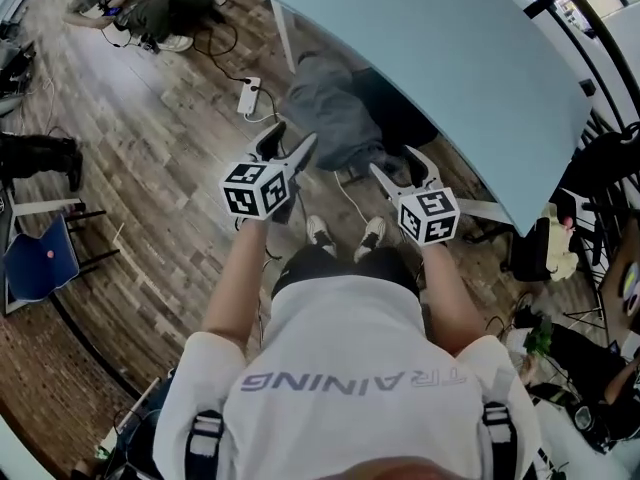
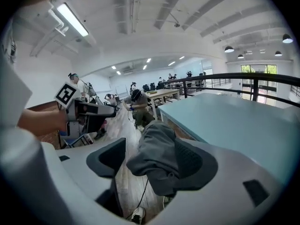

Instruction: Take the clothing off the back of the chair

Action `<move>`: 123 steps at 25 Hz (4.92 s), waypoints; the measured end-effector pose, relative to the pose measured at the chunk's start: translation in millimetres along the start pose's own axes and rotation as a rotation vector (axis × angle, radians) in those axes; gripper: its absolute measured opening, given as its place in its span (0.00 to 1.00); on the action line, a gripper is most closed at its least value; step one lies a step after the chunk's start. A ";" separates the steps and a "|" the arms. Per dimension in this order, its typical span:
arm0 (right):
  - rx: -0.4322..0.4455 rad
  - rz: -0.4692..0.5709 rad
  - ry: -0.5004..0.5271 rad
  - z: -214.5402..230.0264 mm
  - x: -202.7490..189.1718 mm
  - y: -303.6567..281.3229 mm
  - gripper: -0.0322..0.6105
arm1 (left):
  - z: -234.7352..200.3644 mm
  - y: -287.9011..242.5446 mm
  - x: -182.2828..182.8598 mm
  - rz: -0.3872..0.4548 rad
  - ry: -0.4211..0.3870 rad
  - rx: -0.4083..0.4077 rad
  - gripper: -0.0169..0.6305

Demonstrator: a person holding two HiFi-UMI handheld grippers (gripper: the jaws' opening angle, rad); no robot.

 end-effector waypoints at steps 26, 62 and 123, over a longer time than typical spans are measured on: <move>0.121 -0.306 -0.008 13.1 -82.0 -159.6 0.49 | -67.5 -188.2 -52.3 -0.303 0.293 0.095 0.40; -0.035 0.381 -0.010 39.8 137.2 133.2 0.17 | 194.8 -2.2 134.9 0.251 -0.430 -0.203 0.12; -0.113 0.465 0.059 47.3 -34.9 403.3 0.17 | 458.7 60.0 -25.6 0.246 -0.571 -0.292 0.12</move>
Point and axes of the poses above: the fingertips, and each gripper's own axes: y backward along the fingers, z to its right, x out of its top, the point moved 7 cm from there along y, backward along the fingers, and after that the axes turned 7 degrees about -z, right-handed, at the moved point
